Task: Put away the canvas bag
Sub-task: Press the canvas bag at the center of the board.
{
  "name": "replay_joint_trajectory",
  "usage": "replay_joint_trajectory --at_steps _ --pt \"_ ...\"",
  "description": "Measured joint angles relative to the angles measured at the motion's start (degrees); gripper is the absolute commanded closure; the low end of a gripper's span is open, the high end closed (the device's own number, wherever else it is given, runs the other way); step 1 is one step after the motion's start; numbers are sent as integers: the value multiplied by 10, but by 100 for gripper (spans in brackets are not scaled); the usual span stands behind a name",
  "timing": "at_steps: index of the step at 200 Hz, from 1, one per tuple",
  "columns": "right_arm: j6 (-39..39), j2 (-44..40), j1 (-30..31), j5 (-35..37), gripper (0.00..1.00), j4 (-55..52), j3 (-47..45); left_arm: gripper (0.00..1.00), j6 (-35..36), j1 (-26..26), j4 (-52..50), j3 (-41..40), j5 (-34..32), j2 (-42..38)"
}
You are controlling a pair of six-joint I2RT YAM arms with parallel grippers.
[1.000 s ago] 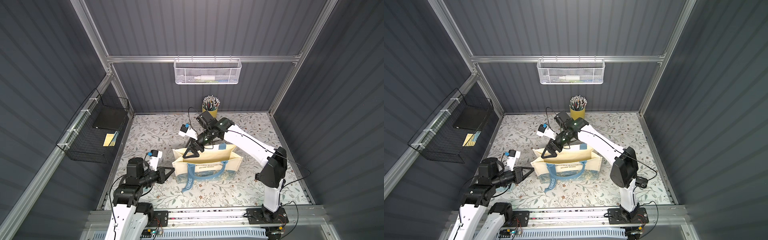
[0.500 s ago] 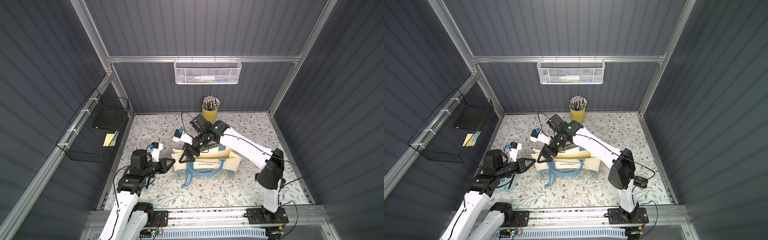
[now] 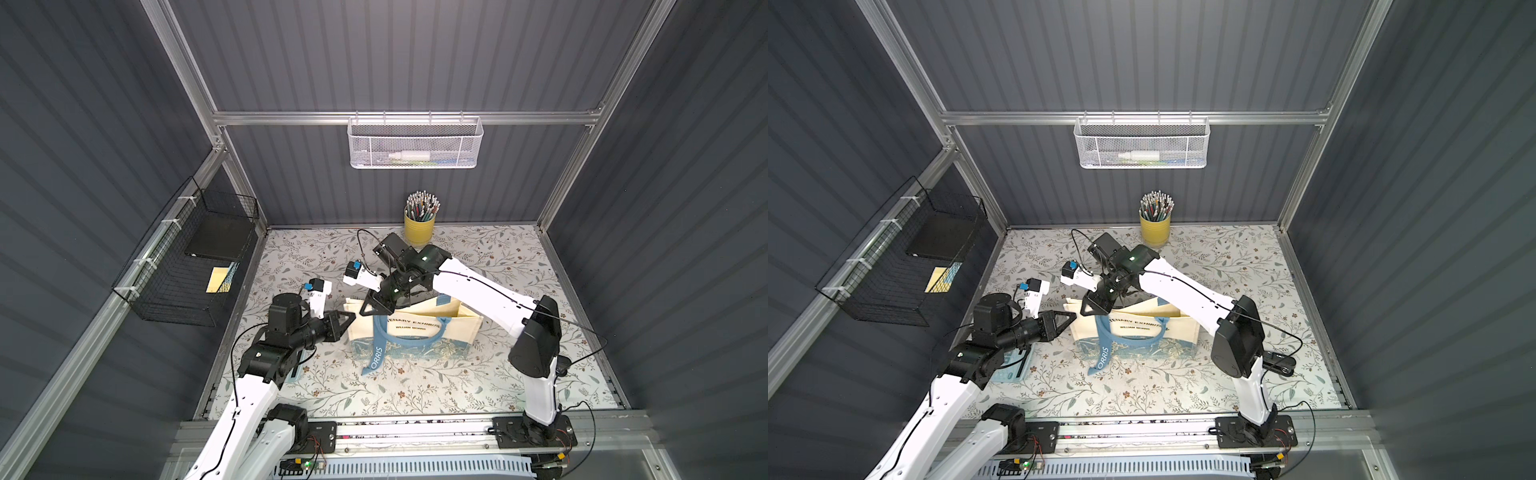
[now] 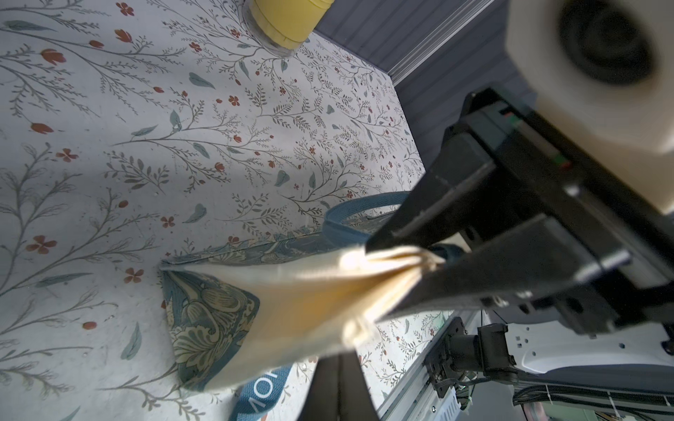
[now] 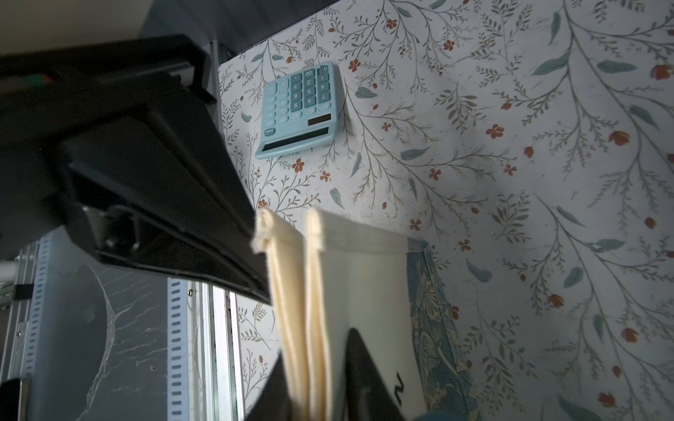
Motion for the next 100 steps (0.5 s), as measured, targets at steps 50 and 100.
replay_joint_trajectory --at_steps 50,100 --pt "3 6 0 8 100 -2 12 34 13 0 0 1 -4 -13" --pt "-8 3 -13 -10 100 -15 18 31 24 0 26 4 12 -26"
